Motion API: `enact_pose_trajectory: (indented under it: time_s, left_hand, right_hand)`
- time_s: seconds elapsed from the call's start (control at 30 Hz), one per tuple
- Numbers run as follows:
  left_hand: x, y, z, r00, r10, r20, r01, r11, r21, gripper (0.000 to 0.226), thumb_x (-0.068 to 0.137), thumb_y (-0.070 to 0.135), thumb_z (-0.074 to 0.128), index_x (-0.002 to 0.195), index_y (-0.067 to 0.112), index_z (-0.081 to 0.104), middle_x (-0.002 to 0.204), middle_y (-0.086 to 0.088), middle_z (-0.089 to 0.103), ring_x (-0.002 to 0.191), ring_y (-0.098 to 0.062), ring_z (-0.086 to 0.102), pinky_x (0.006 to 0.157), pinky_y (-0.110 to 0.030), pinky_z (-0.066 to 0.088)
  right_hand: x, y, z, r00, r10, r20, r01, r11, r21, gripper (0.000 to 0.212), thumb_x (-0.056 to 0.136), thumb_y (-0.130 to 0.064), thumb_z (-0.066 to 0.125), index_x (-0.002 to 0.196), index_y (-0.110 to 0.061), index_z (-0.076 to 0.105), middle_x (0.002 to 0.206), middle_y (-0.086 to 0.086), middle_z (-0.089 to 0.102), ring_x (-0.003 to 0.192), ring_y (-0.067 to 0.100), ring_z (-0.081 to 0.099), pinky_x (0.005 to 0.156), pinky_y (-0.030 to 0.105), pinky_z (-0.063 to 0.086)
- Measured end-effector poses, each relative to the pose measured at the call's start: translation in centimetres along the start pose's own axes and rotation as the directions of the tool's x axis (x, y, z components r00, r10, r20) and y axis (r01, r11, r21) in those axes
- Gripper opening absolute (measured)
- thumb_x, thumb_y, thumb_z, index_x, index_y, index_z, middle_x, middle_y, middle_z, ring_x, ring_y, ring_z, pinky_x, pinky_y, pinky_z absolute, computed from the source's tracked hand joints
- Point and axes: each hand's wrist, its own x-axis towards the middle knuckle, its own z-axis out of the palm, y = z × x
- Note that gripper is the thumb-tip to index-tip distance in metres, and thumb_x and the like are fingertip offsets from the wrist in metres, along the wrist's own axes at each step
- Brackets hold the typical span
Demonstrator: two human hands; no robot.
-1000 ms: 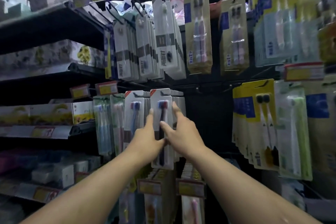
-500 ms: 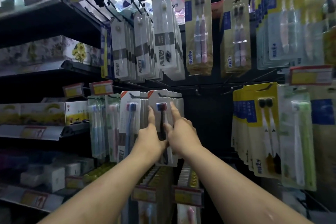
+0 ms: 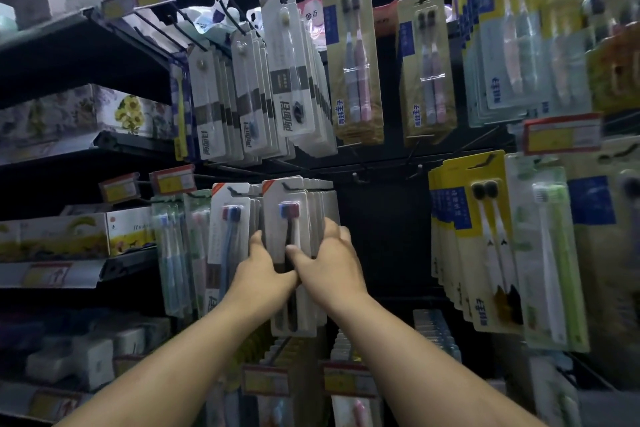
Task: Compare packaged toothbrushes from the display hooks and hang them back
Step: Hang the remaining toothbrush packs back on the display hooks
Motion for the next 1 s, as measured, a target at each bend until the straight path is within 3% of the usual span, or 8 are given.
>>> enact_pose_trajectory:
  time_s: [0.1, 0.13, 0.27, 0.37, 0.5, 0.6, 0.73, 1.0]
  left_hand:
    - [0.9, 0.1, 0.0, 0.999, -0.031, 0.013, 0.032, 0.996, -0.083, 0.097, 0.093, 0.023, 0.073, 0.163, 0.030, 0.007, 0.137, -0.011, 0.060, 0.115, -0.027, 0.066, 0.093, -0.042, 0.059]
    - [1.2, 0.3, 0.1, 0.999, -0.041, 0.014, 0.042, 0.993, -0.111, 0.095, 0.094, 0.020, 0.072, 0.163, 0.031, 0.009, 0.136, -0.011, 0.060, 0.112, -0.026, 0.066, 0.090, -0.043, 0.060]
    - [2.2, 0.7, 0.9, 0.999, -0.049, 0.002, 0.049, 0.971, -0.233, 0.080, 0.095, 0.016, 0.071, 0.159, 0.025, 0.023, 0.123, -0.002, 0.062, 0.094, -0.017, 0.065, 0.066, -0.028, 0.054]
    - [2.9, 1.0, 1.2, 0.997, -0.075, -0.014, 0.066, 0.942, -0.329, 0.071, 0.094, 0.021, 0.073, 0.153, 0.026, 0.033, 0.112, -0.002, 0.066, 0.095, -0.021, 0.066, 0.069, -0.035, 0.055]
    - [3.4, 1.6, 1.5, 0.997, -0.079, -0.013, 0.067, 0.910, -0.409, 0.068, 0.090, 0.023, 0.077, 0.145, 0.030, 0.037, 0.108, -0.001, 0.064, 0.094, -0.023, 0.066, 0.068, -0.036, 0.055]
    - [3.8, 1.6, 1.5, 0.996, -0.082, -0.040, 0.058, 0.908, -0.416, 0.055, 0.087, 0.023, 0.081, 0.127, 0.033, 0.045, 0.107, -0.004, 0.069, 0.095, -0.027, 0.071, 0.069, -0.040, 0.058]
    - [4.2, 1.3, 1.3, 0.996, -0.084, -0.037, 0.064, 0.921, -0.385, 0.057, 0.076, 0.032, 0.090, 0.123, 0.033, 0.058, 0.108, -0.007, 0.077, 0.096, -0.031, 0.076, 0.079, -0.052, 0.063]
    - [3.3, 0.8, 0.9, 0.998, -0.068, -0.003, 0.063, 0.947, -0.315, 0.059, 0.079, 0.042, 0.086, 0.129, 0.032, 0.057, 0.113, -0.003, 0.074, 0.101, -0.025, 0.073, 0.082, -0.045, 0.062]
  right_hand:
    - [0.1, 0.0, -0.3, 0.999, 0.015, 0.037, -0.021, 0.989, 0.147, 0.082, 0.097, -0.047, 0.063, 0.163, -0.022, 0.021, 0.166, 0.004, 0.030, 0.150, 0.026, 0.034, 0.117, 0.042, 0.040]
    - [0.2, 0.1, -0.3, 0.999, 0.016, 0.047, -0.025, 0.980, 0.196, 0.080, 0.097, -0.047, 0.063, 0.162, -0.023, 0.024, 0.164, 0.005, 0.035, 0.149, 0.025, 0.036, 0.117, 0.043, 0.041]
    - [0.6, 0.3, 0.0, 0.996, 0.051, 0.073, -0.070, 0.951, 0.302, 0.073, 0.096, -0.053, 0.058, 0.159, -0.028, 0.031, 0.147, 0.009, 0.054, 0.139, 0.024, 0.050, 0.112, 0.043, 0.047]
    - [0.8, 0.4, -0.2, 0.994, 0.054, 0.093, -0.086, 0.922, 0.378, 0.073, 0.097, -0.057, 0.054, 0.160, -0.028, 0.031, 0.149, 0.009, 0.052, 0.140, 0.024, 0.048, 0.112, 0.039, 0.045]
    - [0.9, 0.4, -0.5, 0.994, 0.041, 0.104, -0.083, 0.897, 0.433, 0.074, 0.096, -0.062, 0.053, 0.159, -0.030, 0.033, 0.157, 0.007, 0.045, 0.144, 0.025, 0.043, 0.116, 0.043, 0.042]
    - [0.8, 0.4, -0.9, 0.993, 0.048, 0.108, -0.092, 0.888, 0.450, 0.071, 0.098, -0.061, 0.053, 0.159, -0.029, 0.034, 0.160, 0.006, 0.039, 0.145, 0.025, 0.041, 0.116, 0.039, 0.041]
    - [0.6, 0.7, -1.0, 0.995, 0.028, 0.093, -0.063, 0.915, 0.399, 0.069, 0.100, -0.061, 0.050, 0.159, -0.028, 0.035, 0.160, 0.007, 0.039, 0.147, 0.025, 0.038, 0.116, 0.036, 0.035]
    - [0.6, 1.5, -0.7, 0.993, 0.002, 0.116, -0.046, 0.926, 0.374, 0.066, 0.102, -0.058, 0.048, 0.159, -0.028, 0.036, 0.162, 0.004, 0.039, 0.149, 0.023, 0.034, 0.118, 0.034, 0.031]
